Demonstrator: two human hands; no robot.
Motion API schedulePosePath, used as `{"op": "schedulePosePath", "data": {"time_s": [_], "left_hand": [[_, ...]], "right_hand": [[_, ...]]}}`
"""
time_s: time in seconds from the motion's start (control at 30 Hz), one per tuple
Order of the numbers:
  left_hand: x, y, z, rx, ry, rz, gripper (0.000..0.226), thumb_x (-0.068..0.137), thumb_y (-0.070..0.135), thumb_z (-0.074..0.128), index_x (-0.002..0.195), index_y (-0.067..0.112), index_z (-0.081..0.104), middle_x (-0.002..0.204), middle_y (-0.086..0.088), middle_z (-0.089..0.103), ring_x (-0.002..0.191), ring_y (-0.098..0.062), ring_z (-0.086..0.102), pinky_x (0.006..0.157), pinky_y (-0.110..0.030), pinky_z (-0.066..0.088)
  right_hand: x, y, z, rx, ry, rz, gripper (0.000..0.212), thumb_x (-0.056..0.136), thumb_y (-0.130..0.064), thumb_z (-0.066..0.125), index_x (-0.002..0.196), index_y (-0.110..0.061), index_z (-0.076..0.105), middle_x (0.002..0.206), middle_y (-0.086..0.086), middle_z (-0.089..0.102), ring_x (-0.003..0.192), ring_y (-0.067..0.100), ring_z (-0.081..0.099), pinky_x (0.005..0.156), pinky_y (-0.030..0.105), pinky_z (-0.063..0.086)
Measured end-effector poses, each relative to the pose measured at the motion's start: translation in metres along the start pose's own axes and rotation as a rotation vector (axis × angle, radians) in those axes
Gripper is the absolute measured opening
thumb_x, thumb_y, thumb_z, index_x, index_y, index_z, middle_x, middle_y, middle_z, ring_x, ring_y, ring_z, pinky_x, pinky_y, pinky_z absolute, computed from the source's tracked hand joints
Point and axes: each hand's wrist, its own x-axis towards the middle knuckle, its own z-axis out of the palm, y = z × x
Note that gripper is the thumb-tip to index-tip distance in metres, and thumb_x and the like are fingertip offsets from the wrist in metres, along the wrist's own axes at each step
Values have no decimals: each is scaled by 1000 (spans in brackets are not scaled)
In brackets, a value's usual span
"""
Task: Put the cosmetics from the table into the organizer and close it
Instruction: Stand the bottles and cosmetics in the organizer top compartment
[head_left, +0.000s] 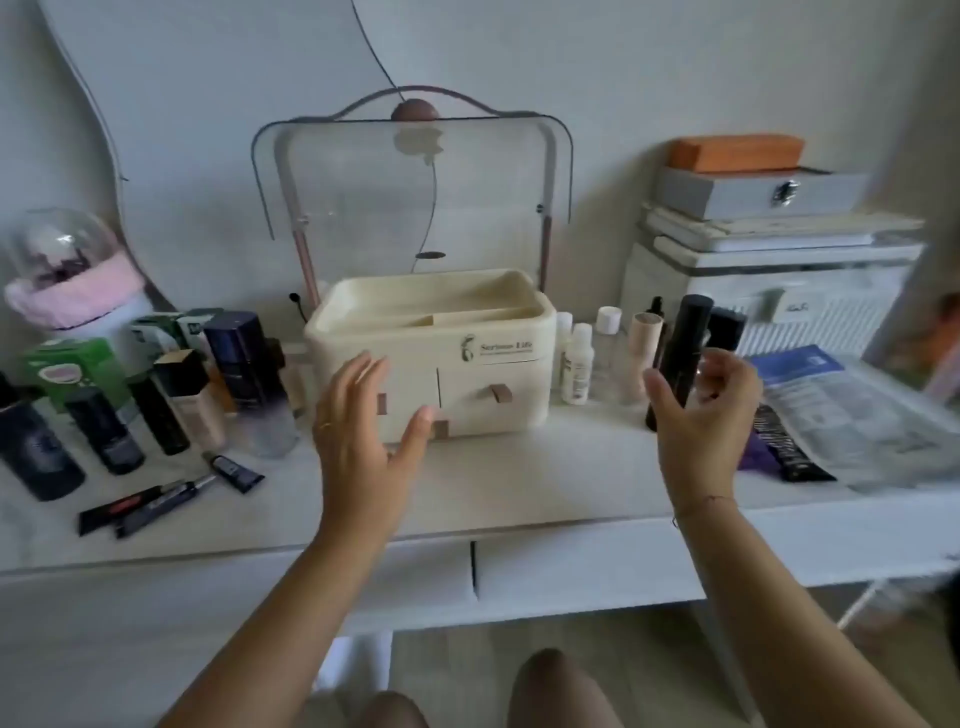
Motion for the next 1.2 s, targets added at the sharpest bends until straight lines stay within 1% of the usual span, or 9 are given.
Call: {"op": "schedulePosePath", "data": {"time_s": [0.1, 0.23, 0.43, 0.53, 0.7, 0.83, 0.93, 1.03, 1.2], "left_hand": [[19, -2, 7, 93, 69, 41, 58, 85, 39, 52, 133, 7, 46, 143, -13, 38, 134, -25, 29, 107, -52, 28], [36, -8, 15, 159, 26, 65, 61, 86, 44, 44, 132, 4, 49, 143, -14, 41, 137, -32, 29, 111, -46, 21], [39, -20, 15, 237, 20, 137, 56, 89, 42, 43, 131, 6, 50, 140, -12, 46, 135, -32, 32, 111, -45, 23], [42, -24, 13, 245, 31, 157, 54, 90, 41, 44, 131, 6, 51, 138, -11, 48, 133, -30, 34, 110, -47, 25], [54, -32, 2, 222, 30, 93, 53, 90, 41, 41, 129, 7, 53, 136, -11, 50, 132, -30, 37, 108, -48, 28], [56, -37, -6, 208, -6, 75, 50, 92, 42, 37, 132, 15, 50, 138, -1, 48, 134, -16, 31, 110, -42, 26], [55, -41, -11, 180, -30, 85, 48, 94, 42, 38, 134, 17, 48, 139, 3, 45, 136, -11, 28, 111, -37, 25], [50, -47, -20, 128, 12, 66, 45, 94, 39, 42, 134, 19, 47, 140, 7, 44, 136, -11, 31, 111, -35, 27], [41, -58, -30, 83, 65, 46, 47, 93, 37, 43, 135, 16, 49, 140, 8, 44, 134, -9, 35, 110, -32, 30]], "right_hand": [[21, 14, -5, -99, 17, 36, 56, 75, -28, 77, 121, -11, 49, 108, -4, 45, 100, 11, 46, 85, 17, 35], [35, 36, 4, -143, -78, 118, 55, 75, -28, 76, 121, -15, 49, 111, -4, 53, 103, 12, 51, 85, 23, 37], [26, 36, 6, -199, -128, 170, 40, 78, -33, 73, 112, -17, 60, 102, 1, 69, 93, 16, 63, 67, 20, 40], [15, -9, 7, -50, -149, 39, 36, 75, -31, 75, 108, -22, 63, 90, -15, 67, 78, -5, 62, 61, 3, 41], [15, -113, 53, 296, -543, -128, 35, 72, -28, 74, 100, -41, 59, 90, -28, 67, 91, -8, 64, 72, 6, 49], [32, -146, 130, 273, -767, -106, 38, 76, -17, 75, 112, -24, 62, 102, -12, 69, 97, 6, 65, 82, 21, 53], [39, -143, 183, 206, -856, 13, 40, 77, -12, 75, 115, -12, 61, 94, -3, 65, 92, 20, 65, 84, 35, 55], [43, -133, 215, 113, -932, 87, 42, 77, -12, 75, 116, -6, 60, 89, 0, 64, 87, 22, 65, 80, 35, 56], [53, -131, 238, 42, -925, 130, 33, 76, -10, 75, 107, -8, 62, 107, 13, 66, 97, 28, 64, 82, 40, 57]]}}
